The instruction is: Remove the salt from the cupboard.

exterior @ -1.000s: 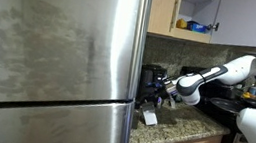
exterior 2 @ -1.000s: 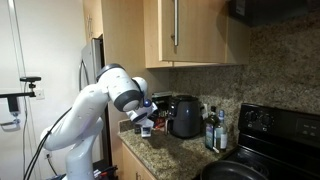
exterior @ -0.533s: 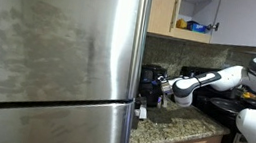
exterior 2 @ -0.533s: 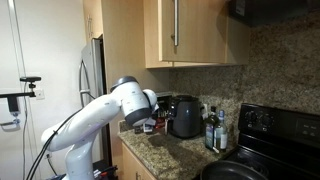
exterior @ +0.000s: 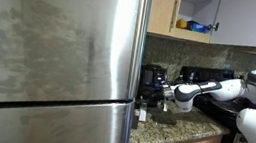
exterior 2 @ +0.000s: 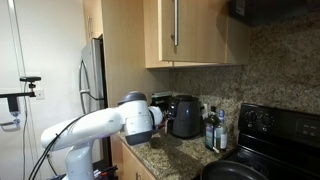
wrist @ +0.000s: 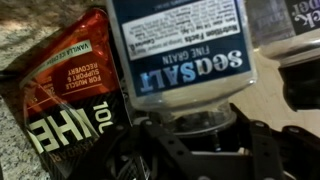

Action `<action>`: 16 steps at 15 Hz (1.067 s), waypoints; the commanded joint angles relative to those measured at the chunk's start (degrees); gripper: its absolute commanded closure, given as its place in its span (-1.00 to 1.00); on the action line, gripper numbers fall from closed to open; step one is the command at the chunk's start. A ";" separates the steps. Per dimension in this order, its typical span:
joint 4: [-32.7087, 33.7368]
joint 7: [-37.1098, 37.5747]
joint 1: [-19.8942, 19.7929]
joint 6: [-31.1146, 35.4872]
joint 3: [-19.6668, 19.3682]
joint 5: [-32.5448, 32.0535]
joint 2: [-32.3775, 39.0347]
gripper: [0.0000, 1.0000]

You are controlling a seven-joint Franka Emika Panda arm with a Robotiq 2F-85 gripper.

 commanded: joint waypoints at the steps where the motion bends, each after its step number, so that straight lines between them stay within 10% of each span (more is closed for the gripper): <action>1: -1.01 -2.69 -1.12 -1.01 -1.63 -1.71 0.32 0.20; 5: -1.26 -4.39 -0.97 -1.42 -1.88 -2.38 1.31 0.20; 6: -1.79 -3.93 -1.24 -1.76 -1.57 -1.71 1.48 -0.80; 16: -9.62 2.99 -1.82 7.69 2.14 9.82 22.59 -1.00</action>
